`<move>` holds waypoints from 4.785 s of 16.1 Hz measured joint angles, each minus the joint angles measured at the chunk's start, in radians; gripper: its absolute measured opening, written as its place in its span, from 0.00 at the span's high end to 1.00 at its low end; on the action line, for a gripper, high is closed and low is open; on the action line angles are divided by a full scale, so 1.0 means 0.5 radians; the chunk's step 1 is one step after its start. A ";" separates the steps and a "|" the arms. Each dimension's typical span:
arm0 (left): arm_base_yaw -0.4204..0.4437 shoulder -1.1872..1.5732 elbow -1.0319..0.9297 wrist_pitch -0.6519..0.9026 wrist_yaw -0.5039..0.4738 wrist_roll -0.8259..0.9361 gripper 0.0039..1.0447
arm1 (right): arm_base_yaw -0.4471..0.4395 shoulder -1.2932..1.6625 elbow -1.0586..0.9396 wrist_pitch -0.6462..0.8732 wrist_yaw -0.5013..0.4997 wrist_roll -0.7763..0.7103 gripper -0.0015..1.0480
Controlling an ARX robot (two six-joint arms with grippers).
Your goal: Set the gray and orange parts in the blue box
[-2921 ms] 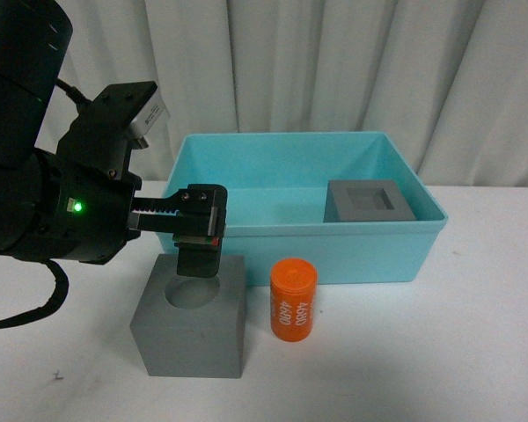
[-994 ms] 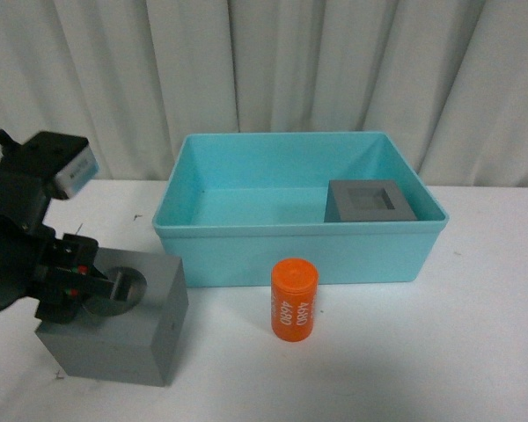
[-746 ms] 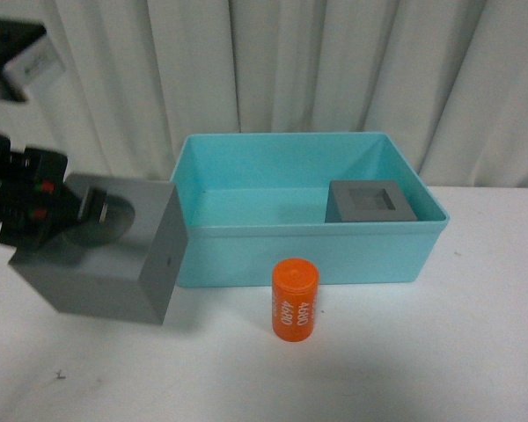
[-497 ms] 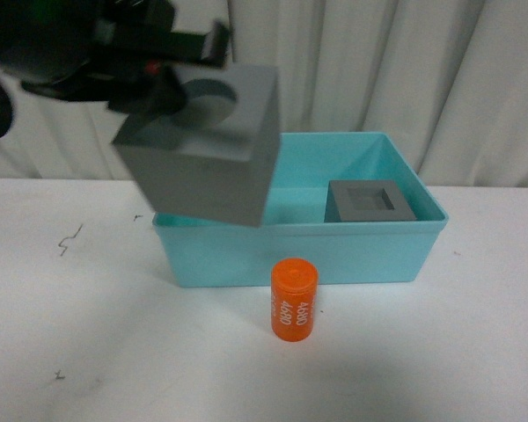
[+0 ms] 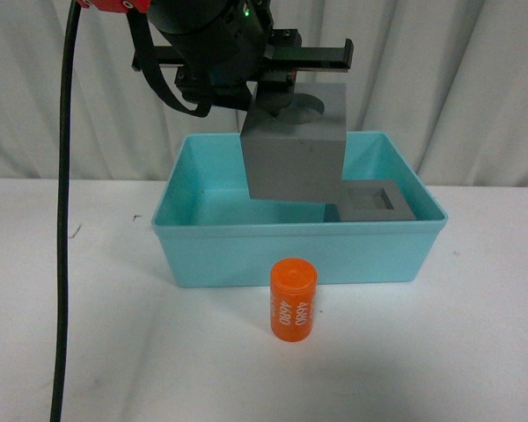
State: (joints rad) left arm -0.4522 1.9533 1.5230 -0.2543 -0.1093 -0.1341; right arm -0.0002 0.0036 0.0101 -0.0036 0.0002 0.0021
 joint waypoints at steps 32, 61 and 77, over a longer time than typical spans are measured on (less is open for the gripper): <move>0.237 -0.387 -0.603 0.563 0.008 0.163 0.06 | 0.000 0.000 -0.001 0.000 0.000 0.000 0.06; 0.901 -2.519 -2.924 1.755 0.217 0.240 0.99 | 0.000 0.000 0.000 0.001 0.000 0.000 0.06; 0.903 -3.828 -3.025 0.482 0.222 0.239 0.99 | 0.000 0.000 0.000 0.000 0.001 0.000 0.06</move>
State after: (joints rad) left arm -0.0010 0.0391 0.0105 -0.0132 0.0017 -0.0147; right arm -0.0002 0.0036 0.0101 -0.0036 0.0006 0.0021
